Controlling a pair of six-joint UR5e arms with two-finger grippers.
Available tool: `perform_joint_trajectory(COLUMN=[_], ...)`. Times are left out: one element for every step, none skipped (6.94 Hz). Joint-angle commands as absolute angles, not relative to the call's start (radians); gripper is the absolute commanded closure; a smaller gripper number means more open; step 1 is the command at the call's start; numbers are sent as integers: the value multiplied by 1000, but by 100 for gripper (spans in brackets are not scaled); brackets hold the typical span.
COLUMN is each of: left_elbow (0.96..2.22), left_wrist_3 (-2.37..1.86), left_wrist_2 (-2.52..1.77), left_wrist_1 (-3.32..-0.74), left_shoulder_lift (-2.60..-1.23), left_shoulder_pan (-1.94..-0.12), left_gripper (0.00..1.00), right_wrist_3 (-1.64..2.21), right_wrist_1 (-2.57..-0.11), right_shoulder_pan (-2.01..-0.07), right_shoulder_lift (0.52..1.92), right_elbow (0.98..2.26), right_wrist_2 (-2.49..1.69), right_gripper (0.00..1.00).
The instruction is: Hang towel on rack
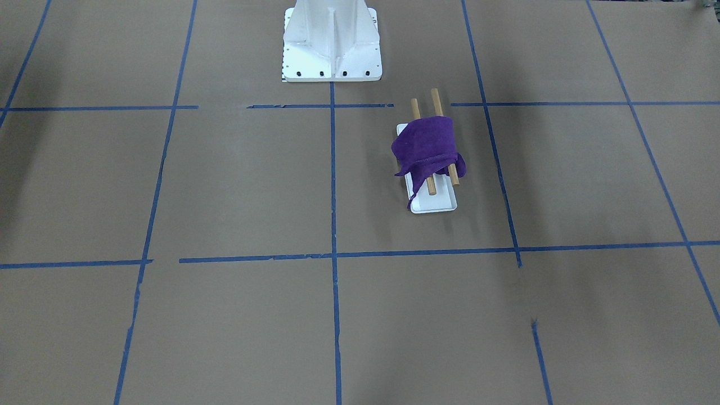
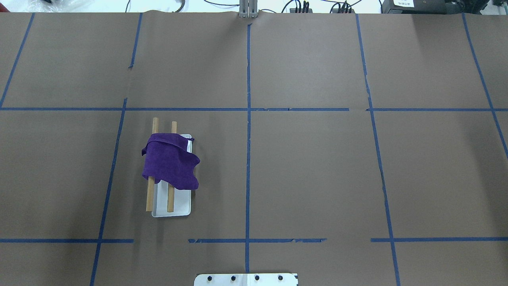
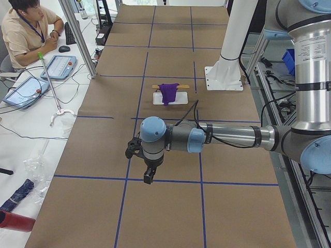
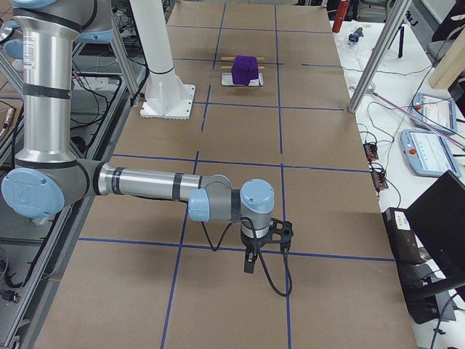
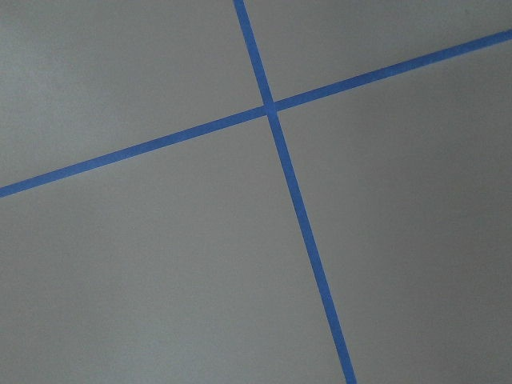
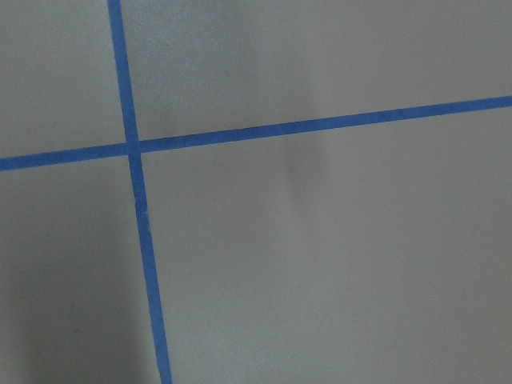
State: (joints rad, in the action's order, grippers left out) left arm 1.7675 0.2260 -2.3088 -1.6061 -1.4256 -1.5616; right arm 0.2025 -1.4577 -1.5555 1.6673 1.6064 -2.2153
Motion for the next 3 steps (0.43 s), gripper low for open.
perform_joint_trajectory(left_elbow=[1769, 1770, 1770], left_wrist_3=[225, 225, 227], left_wrist_2=[-2312, -2313, -2313], left_wrist_1=[-1608, -1608, -1608], left_shoulder_lift=[-1427, -1428, -1430], left_shoulder_pan=[-1562, -1562, -1562], left_gripper=[0, 0, 0], right_wrist_3=[202, 202, 202], right_wrist_1=[-1456, -1456, -1456], right_shoulder_pan=[-1555, -1555, -1555], right_shoulder_lift=[1670, 1671, 1671], right_elbow=[1605, 1605, 1605], right_wrist_2=[-2270, -2270, -2269], right_gripper=[0, 0, 0])
